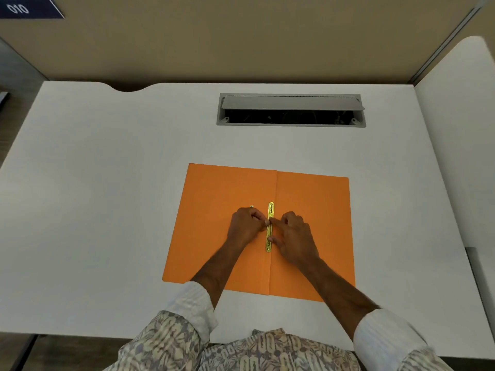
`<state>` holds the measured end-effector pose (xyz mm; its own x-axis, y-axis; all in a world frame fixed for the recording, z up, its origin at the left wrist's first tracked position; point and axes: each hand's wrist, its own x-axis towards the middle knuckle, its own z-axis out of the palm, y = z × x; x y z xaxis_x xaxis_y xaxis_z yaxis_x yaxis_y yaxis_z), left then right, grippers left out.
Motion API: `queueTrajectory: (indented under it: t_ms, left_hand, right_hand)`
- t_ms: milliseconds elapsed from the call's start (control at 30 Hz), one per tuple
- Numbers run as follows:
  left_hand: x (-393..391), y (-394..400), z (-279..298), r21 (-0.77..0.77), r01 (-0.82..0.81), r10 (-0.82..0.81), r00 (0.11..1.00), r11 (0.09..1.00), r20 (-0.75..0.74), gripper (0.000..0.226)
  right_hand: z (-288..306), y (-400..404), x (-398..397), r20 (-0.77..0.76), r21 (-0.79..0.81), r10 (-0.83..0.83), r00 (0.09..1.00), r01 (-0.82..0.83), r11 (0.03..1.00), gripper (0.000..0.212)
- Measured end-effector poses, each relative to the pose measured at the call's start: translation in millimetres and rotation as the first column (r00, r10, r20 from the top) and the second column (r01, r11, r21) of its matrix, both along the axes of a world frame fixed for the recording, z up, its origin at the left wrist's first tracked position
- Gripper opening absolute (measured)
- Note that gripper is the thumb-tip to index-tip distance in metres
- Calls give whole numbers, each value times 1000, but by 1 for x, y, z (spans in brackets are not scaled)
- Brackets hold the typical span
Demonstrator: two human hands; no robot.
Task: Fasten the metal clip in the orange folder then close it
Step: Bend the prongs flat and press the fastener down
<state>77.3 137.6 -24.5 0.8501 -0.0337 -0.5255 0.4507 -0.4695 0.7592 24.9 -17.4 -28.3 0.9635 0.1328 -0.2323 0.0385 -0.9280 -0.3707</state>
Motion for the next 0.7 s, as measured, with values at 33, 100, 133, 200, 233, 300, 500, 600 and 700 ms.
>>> queueTrajectory:
  t_ms: [33, 100, 133, 200, 233, 300, 500, 600, 700]
  left_hand:
    - [0, -1, -1, -6, -9, 9, 1000, 1000, 24, 6]
    - [2, -3, 0, 3, -5, 4, 996, 1000, 89, 8]
    - [2, -5, 0, 9, 5, -7, 992, 1000, 124, 12]
    - [4, -9, 2, 4, 18, -19, 983, 1000, 185, 19]
    - [4, -12, 2, 3, 23, -23, 979, 1000, 204, 20]
    - [6, -19, 2, 22, 24, -28, 973, 999, 227, 17]
    - [14, -24, -2, 122, -67, 33, 966, 990, 257, 7]
    - [21, -24, -1, 163, -58, 12, 963, 985, 270, 5]
    - [26, -25, 0, 207, -21, -40, 957, 978, 286, 5]
  right_hand:
    - [0, 0, 0, 2, -2, -2, 1000, 2, 1000, 55]
    - [1, 2, -1, 2, -9, -5, 1000, 5, 1000, 56]
    - [1, 3, -1, -2, -14, -6, 1000, 6, 1000, 57]
    - [2, 4, -3, -10, -30, -6, 1000, 6, 1000, 57]
    - [1, 5, -4, -10, -40, -5, 1000, 5, 999, 56]
    - [2, 5, -5, -13, -61, -6, 1000, 6, 998, 58]
    - [4, 7, 0, -42, -102, 9, 999, -13, 995, 72]
    - [3, 6, 1, -59, -121, 24, 998, -31, 992, 73]
    - [2, 7, 2, -69, -145, 38, 997, -48, 988, 75]
